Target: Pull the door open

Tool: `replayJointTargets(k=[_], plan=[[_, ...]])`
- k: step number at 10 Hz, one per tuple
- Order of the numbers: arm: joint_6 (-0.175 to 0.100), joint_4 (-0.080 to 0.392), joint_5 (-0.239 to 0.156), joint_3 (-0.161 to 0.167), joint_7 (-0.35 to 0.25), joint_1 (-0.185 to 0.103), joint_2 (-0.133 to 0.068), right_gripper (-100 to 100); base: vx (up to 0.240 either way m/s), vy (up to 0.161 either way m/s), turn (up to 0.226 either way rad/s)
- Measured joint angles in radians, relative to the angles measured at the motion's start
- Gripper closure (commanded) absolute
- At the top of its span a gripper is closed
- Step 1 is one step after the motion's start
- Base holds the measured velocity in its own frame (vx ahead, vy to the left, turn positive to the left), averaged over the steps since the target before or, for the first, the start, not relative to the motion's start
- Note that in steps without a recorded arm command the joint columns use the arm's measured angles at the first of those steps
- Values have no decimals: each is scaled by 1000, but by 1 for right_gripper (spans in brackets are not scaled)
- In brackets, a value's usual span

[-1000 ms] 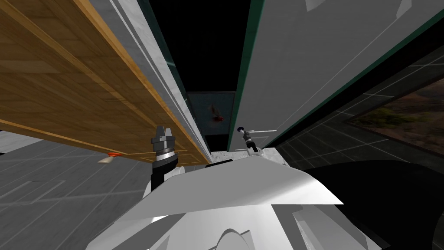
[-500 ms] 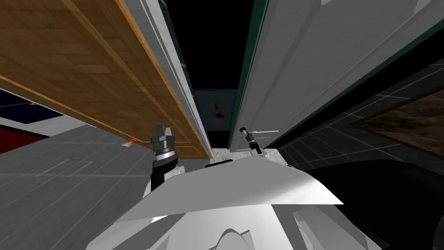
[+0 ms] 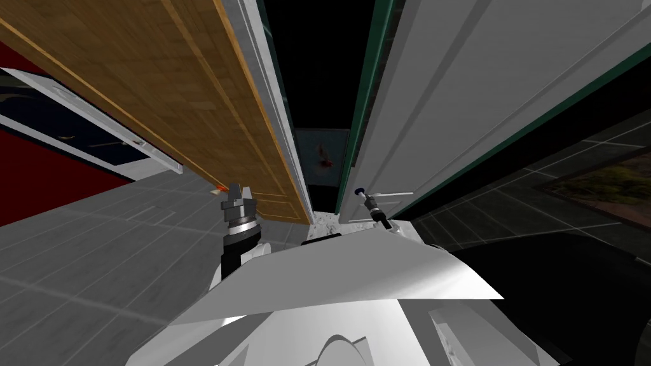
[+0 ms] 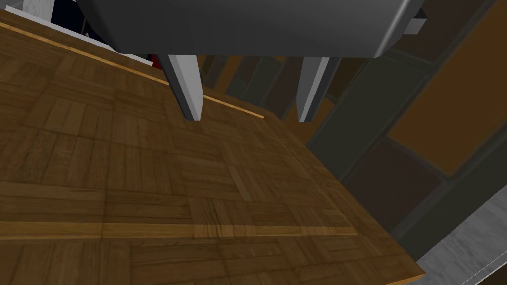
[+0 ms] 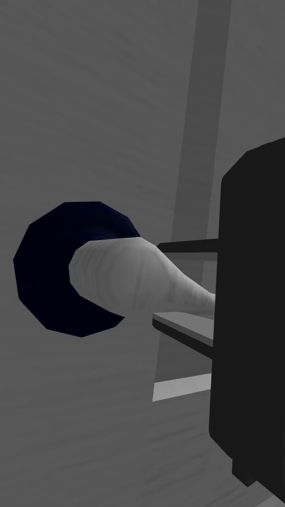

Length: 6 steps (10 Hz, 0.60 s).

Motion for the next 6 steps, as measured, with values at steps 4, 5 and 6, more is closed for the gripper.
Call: replayJointTargets(k=[4,5,6], plan=[[-41,-6,5,22,-31,34,-27,100,-193,-67,141],[-58,-8,7,30,-41,46,-36,100,-203,-56,130],[-72,-16,9,39,-52,64,-48,100,-199,-30,117]])
